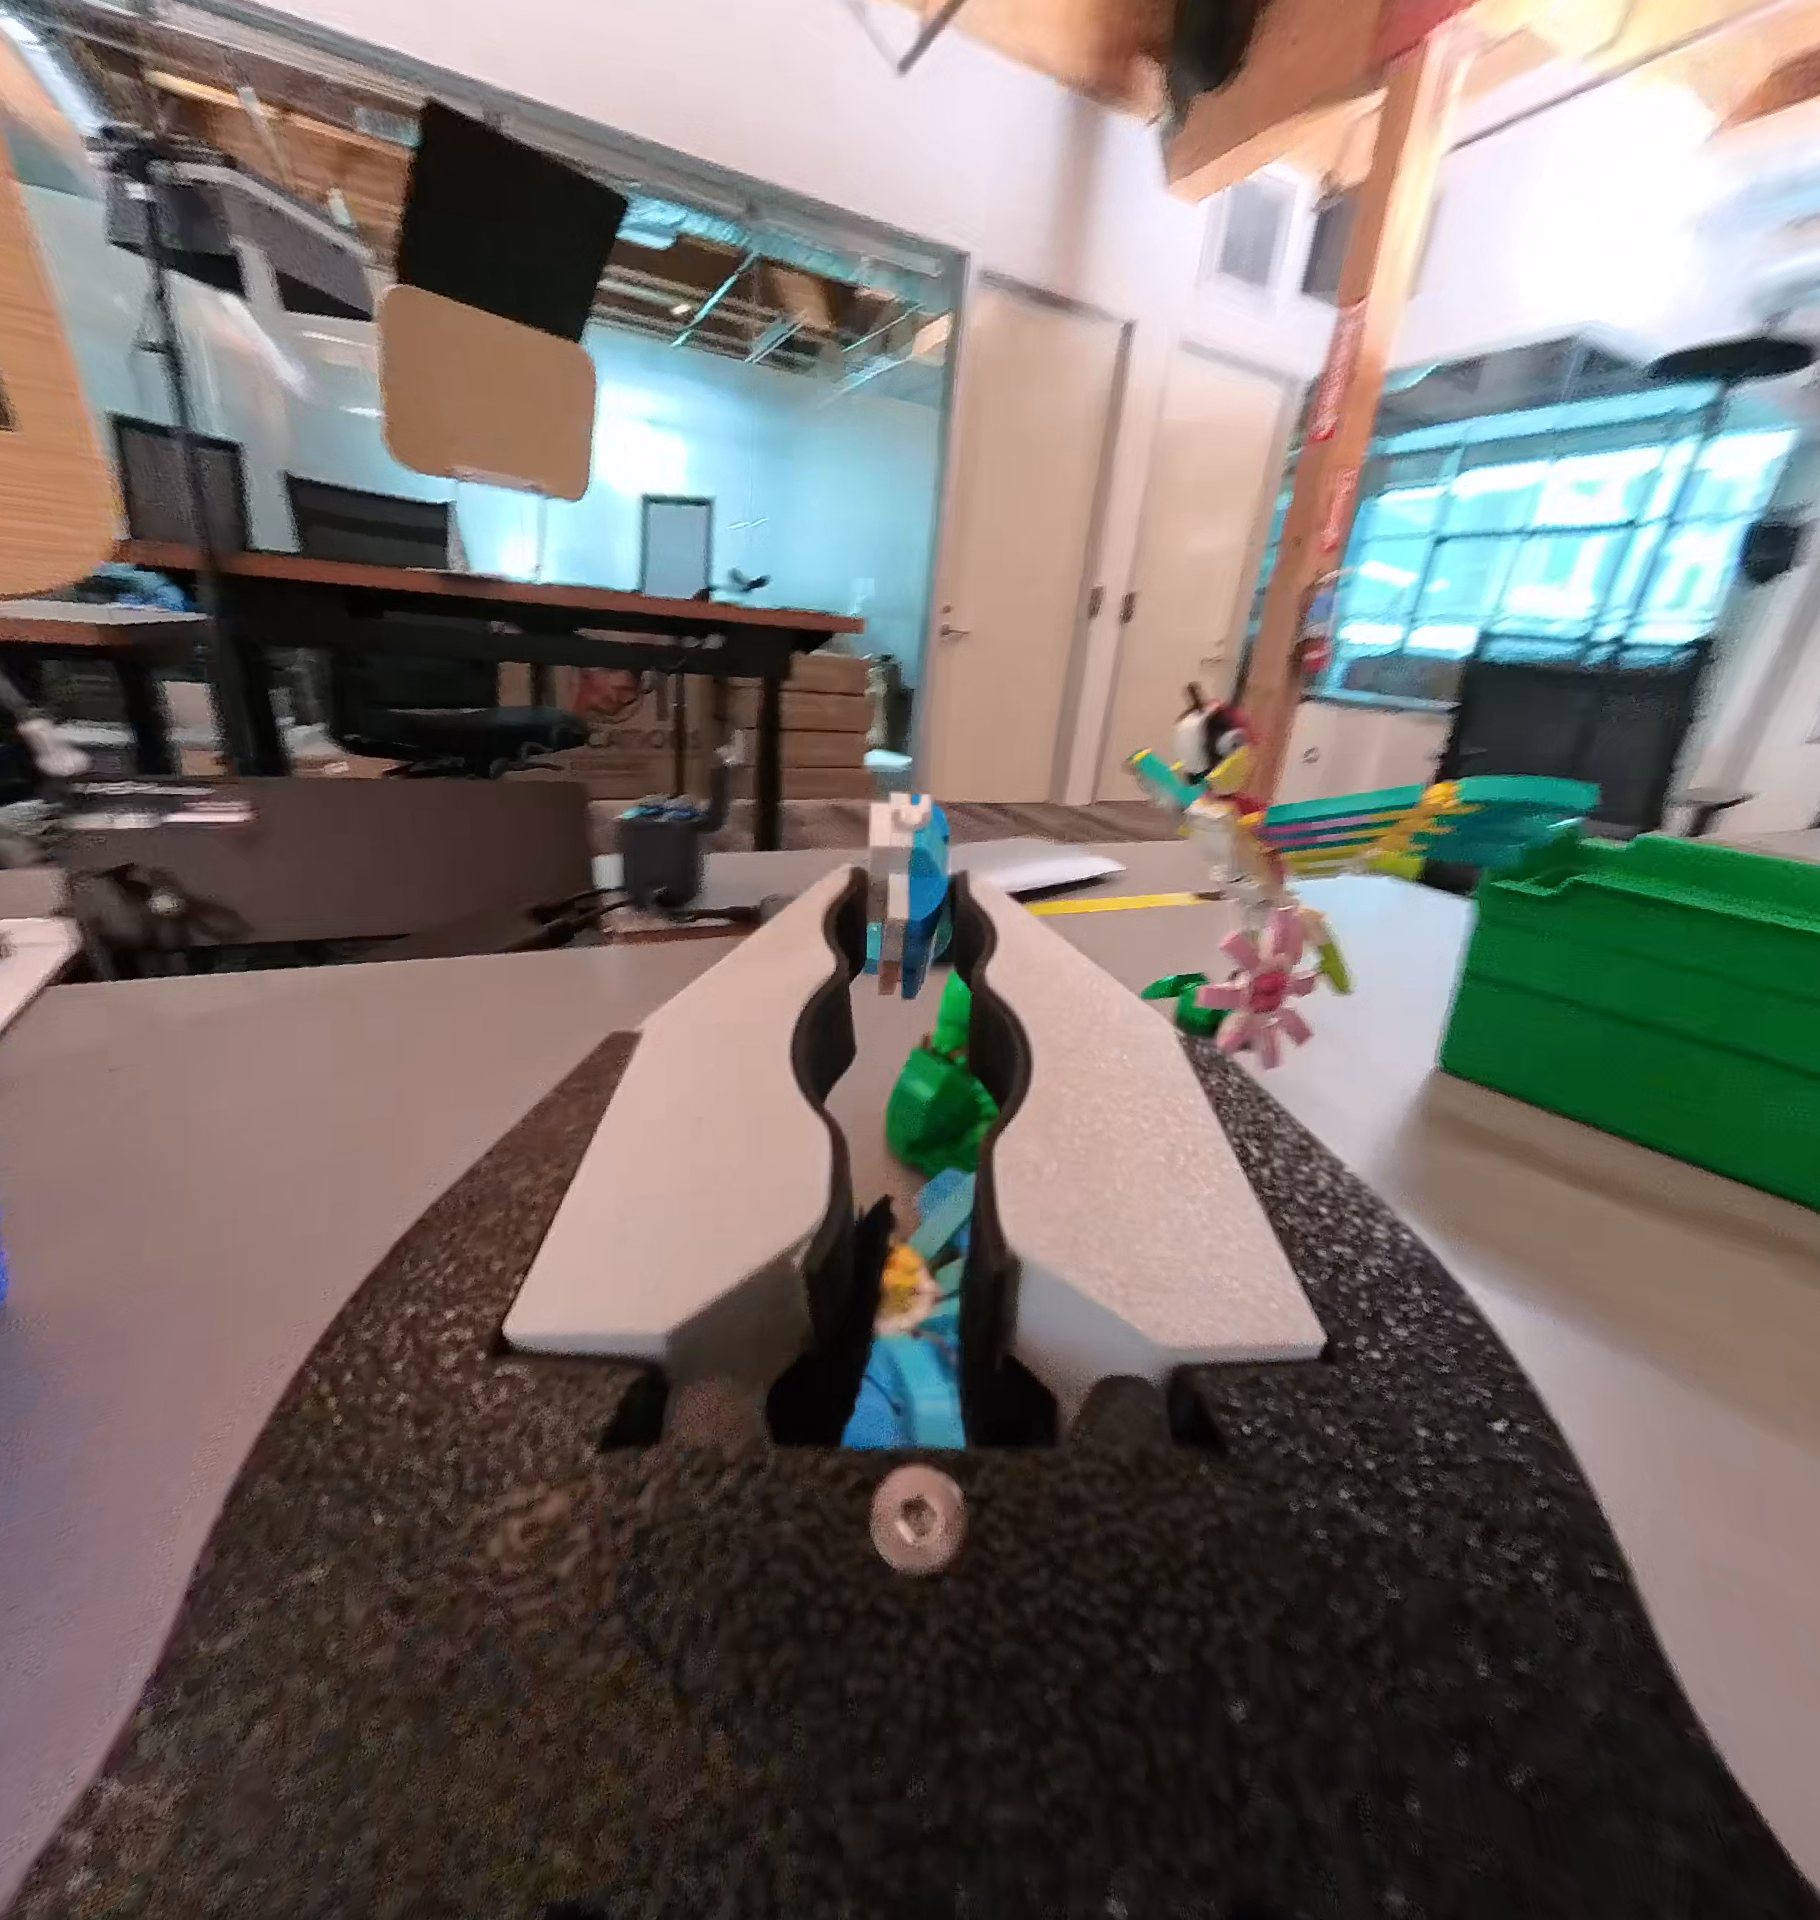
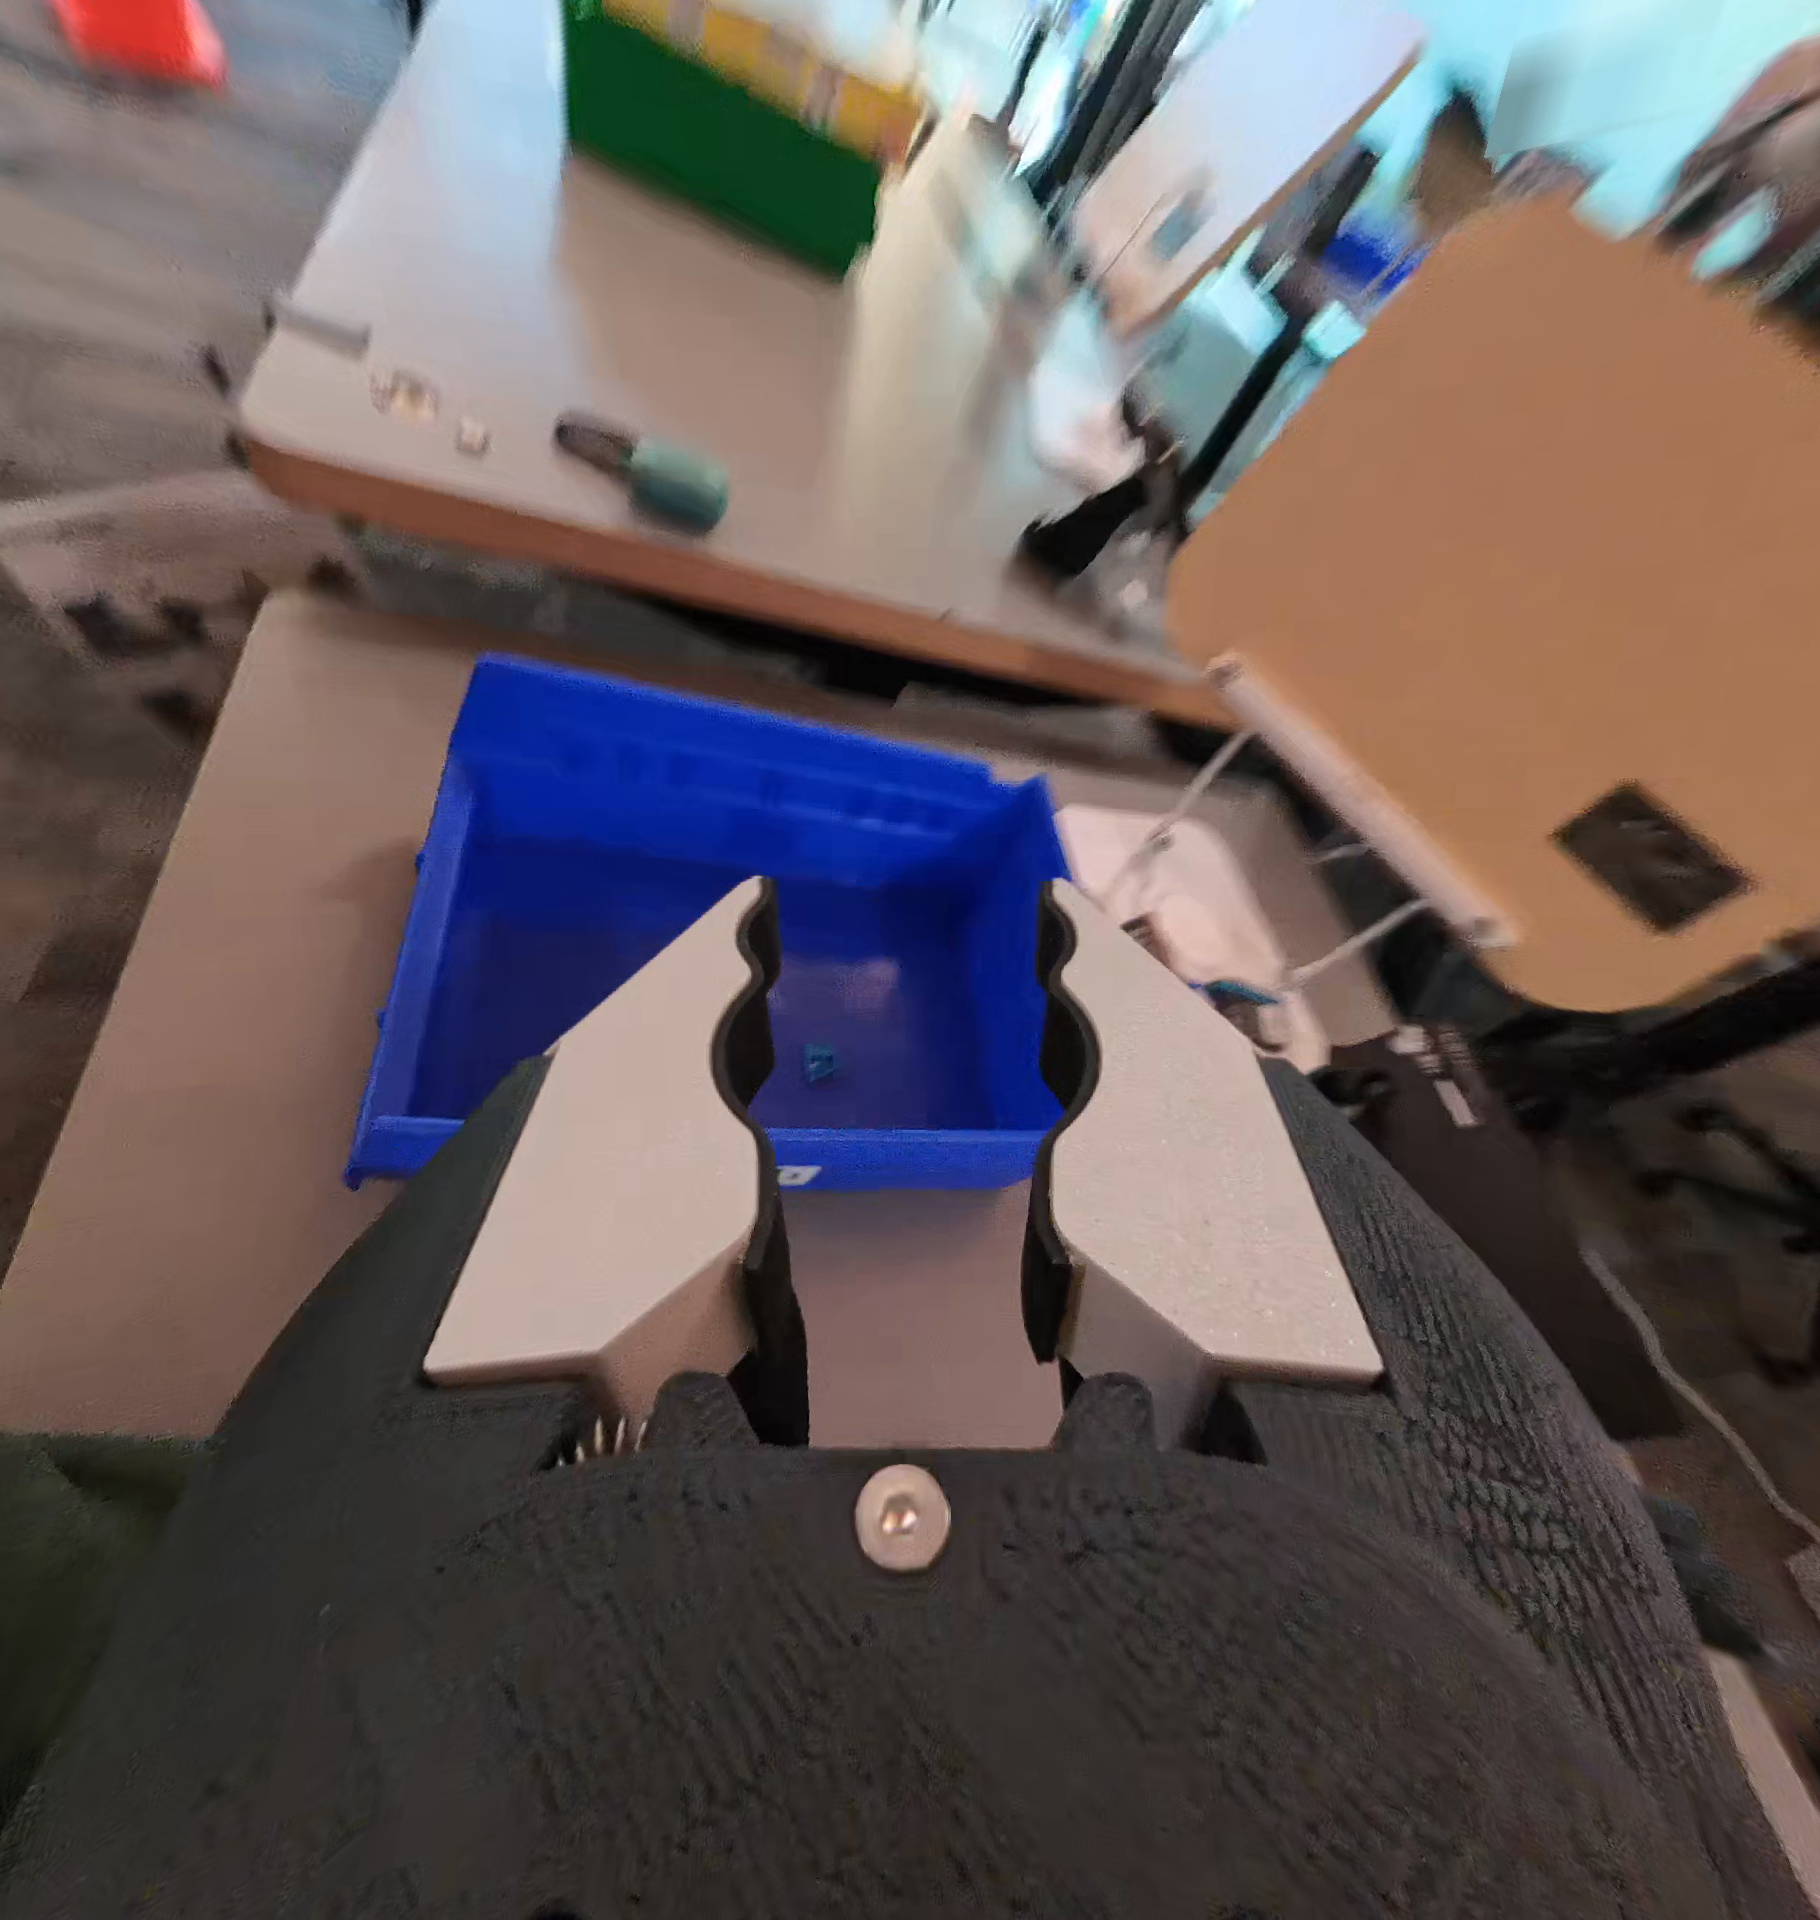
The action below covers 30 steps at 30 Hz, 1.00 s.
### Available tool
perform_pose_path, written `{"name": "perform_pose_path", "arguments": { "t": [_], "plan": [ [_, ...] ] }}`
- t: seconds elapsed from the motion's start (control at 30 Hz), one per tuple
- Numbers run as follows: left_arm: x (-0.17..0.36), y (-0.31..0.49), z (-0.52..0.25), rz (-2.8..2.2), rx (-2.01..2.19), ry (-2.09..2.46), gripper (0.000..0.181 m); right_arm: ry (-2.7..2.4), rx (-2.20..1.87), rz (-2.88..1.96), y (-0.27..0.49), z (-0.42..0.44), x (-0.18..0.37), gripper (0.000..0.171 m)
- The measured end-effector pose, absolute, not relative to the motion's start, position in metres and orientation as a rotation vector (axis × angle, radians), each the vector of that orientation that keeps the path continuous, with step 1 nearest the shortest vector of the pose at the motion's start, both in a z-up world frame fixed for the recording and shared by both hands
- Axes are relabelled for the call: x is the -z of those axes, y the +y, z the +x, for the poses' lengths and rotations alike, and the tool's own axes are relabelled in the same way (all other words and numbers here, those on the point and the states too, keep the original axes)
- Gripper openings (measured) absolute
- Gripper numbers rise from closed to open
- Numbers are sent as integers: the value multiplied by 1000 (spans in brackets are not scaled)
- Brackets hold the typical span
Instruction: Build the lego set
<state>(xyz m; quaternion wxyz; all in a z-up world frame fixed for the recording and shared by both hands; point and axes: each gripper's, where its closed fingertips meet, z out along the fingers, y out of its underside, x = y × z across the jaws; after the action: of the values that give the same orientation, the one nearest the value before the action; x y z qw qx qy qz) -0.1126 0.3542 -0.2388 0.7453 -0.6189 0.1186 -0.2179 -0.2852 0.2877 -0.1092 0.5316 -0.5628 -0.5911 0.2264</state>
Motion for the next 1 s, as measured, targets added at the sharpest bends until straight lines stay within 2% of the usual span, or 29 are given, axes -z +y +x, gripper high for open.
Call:
{"name": "perform_pose_path", "arguments": {
  "t": [0.03,0.1,0.2,0.33,0.43,0.53,0.6,0.83,1.0],
  "plan": [
    [234,350,-108,-1320,537,275,12,-1324,-550,-1292,286,-260,94,45],
    [210,327,-91,-1131,792,334,12,-1132,-550,-1214,289,-200,78,38],
    [183,288,-74,-911,1338,391,12,-973,-576,-1130,288,-118,95,28],
    [189,274,-51,-915,1447,532,12,-931,-665,-1041,274,-57,143,22],
    [196,269,-39,-951,1450,608,12,-936,-807,-1057,268,-39,168,19],
    [202,267,-32,-979,1439,656,12,-965,-937,-1103,266,-31,188,8],
    [205,264,-27,-989,1435,698,12,-1022,-990,-1148,262,-33,193,12],
    [214,262,-19,-1036,1332,791,12,-1064,-925,-1185,263,-31,205,8],
    [228,270,-14,-1119,1116,854,12,-1158,-688,-1180,268,-27,216,8]
  ]
}}
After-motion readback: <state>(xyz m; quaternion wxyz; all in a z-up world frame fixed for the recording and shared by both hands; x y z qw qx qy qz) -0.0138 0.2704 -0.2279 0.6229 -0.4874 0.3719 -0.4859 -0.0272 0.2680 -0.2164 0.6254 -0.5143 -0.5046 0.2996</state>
